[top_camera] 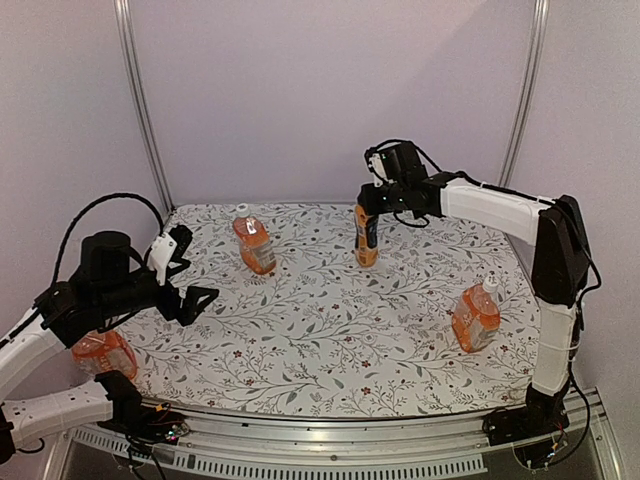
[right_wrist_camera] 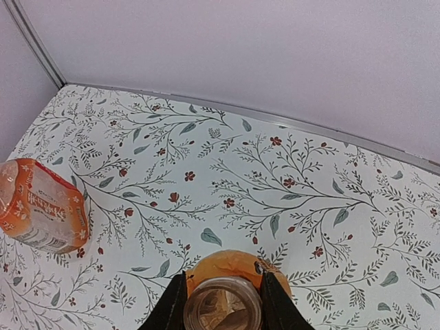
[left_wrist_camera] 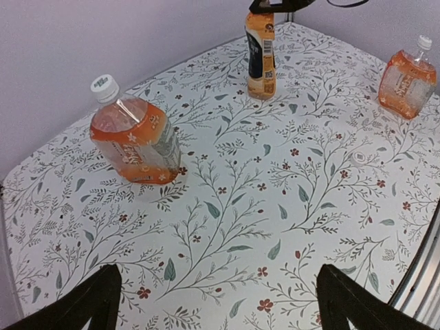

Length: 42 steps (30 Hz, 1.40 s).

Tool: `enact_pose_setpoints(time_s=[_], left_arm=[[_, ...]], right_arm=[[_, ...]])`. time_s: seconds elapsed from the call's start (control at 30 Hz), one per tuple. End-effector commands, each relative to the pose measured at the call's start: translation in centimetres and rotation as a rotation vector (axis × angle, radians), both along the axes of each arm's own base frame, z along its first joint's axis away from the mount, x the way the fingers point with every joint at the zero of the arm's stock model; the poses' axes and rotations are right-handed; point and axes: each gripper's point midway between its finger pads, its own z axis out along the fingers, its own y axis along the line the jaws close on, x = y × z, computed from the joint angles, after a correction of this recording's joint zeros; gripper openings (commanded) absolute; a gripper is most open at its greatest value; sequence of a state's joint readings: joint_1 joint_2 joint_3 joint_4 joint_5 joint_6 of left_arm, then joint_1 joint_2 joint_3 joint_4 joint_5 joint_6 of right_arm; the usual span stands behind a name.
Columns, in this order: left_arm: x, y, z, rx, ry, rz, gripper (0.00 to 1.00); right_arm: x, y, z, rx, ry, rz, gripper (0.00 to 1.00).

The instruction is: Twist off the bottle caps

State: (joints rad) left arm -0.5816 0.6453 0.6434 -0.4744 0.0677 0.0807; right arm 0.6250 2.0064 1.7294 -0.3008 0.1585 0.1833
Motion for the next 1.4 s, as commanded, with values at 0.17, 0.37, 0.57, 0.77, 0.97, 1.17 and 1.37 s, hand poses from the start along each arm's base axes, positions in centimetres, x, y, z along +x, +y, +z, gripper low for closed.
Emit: enact_pose_setpoints(time_s=[0.17, 0.37, 0.57, 0.77, 0.97, 1.17, 1.37], left_arm=[[0.4, 0.4, 0.2, 0.002, -0.018, 0.015, 1.00], [0.4, 0.4, 0.3, -0.001, -0.020, 0.012, 1.00], [0.4, 0.3, 0.3, 0.000, -0.022, 0.005, 0.99], [0.4, 0.3, 0.6, 0.002, -0.035, 0.000, 1.00], [0.4, 0.2, 0.9, -0.002, -0.041, -0.005, 0.99], [0.3, 0.1, 1.0, -0.003, -0.042, -0.011, 1.00], [0.3, 0.1, 1.2, -0.006, -0.046, -0.015, 0.99]], right_arm=[[-0.4, -0.6, -2.9, -0.038, 0.064, -0.004, 0.64], [-0.5, -0.8, -2.2, -0.060, 0.061, 0.000, 0.84], [-0.9, -0.7, -0.8, -0.064, 0.060, 0.028, 0.99], [-1.4, -0.3, 1.1, -0.052, 0.050, 0.069, 0.99], [-1.4, -0.2, 0.5, -0.060, 0.065, 0.078, 0.99], [-1.3, 0.2, 0.1, -0.056, 0.079, 0.086, 0.99], [-1.3, 0.2, 0.2, -0.061, 0.080, 0.086, 0.99]])
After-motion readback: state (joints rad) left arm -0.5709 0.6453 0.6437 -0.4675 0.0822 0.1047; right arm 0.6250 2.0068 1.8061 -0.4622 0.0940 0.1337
